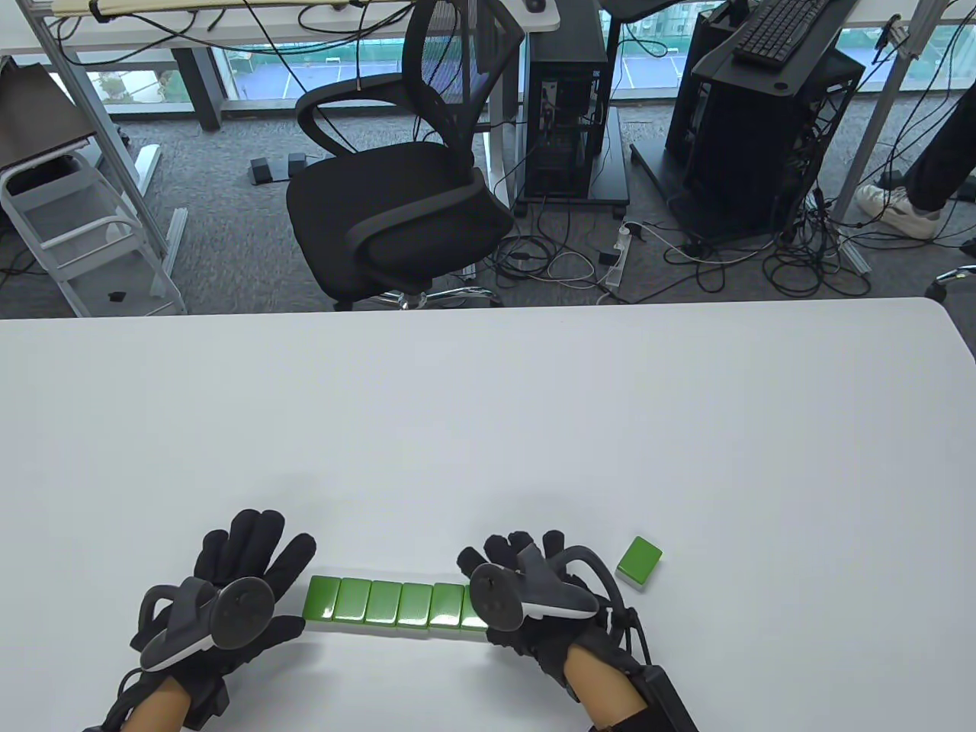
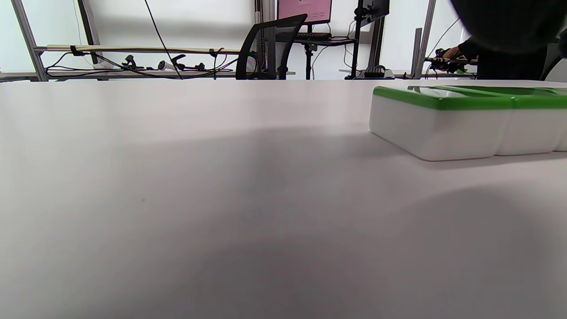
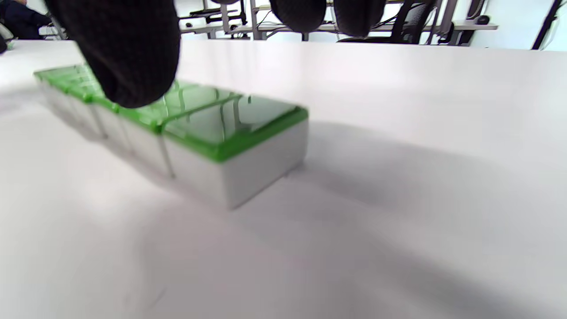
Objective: Flip mahjong tiles upright in a row
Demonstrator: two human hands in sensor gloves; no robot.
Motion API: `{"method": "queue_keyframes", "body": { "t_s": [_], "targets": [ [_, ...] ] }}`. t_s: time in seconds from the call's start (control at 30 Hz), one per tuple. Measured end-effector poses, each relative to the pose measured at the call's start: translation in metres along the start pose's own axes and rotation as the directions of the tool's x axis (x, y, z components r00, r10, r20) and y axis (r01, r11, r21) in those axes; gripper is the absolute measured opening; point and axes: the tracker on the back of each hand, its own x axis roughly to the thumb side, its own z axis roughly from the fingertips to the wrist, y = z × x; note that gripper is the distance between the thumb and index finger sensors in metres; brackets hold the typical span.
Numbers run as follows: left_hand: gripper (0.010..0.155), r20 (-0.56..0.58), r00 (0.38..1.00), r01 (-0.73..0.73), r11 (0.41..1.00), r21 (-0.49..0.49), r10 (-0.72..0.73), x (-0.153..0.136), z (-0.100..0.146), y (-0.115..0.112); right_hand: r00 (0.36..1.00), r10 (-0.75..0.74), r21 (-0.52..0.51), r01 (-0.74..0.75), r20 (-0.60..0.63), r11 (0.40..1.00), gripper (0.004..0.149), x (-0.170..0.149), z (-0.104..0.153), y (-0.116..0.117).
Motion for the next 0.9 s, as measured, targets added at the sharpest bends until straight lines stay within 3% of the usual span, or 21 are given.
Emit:
{"method": "queue_keyframes", "body": {
  "t_s": [0.2,0.5,0.7,0.9],
  "targets": [
    [0.092,0.0,1.0,0.003,1.0,-0.003,-0.003,0.001,0.0,-0.001,0.987,0.014,-0.036,-0.02,-0.159,0.999,0.088,-0.039,0.013,-0.02],
    [0.092,0.001,1.0,0.008,1.0,-0.008,-0.008,0.002,0.0,-0.002,0.934,0.073,0.118,-0.034,-0.349,0.992,0.087,-0.093,0.021,0.01],
    [0.092,-0.004,1.0,0.006,1.0,-0.015,-0.006,0.001,0.0,-0.003,0.892,0.001,0.133,0.066,-0.452,0.989,0.083,-0.122,0.026,0.03],
    [0.092,-0.01,1.0,0.006,1.0,-0.024,-0.006,0.001,0.0,-0.003,0.876,-0.048,0.119,0.119,-0.48,0.986,0.076,-0.135,0.027,0.043]
  ]
}}
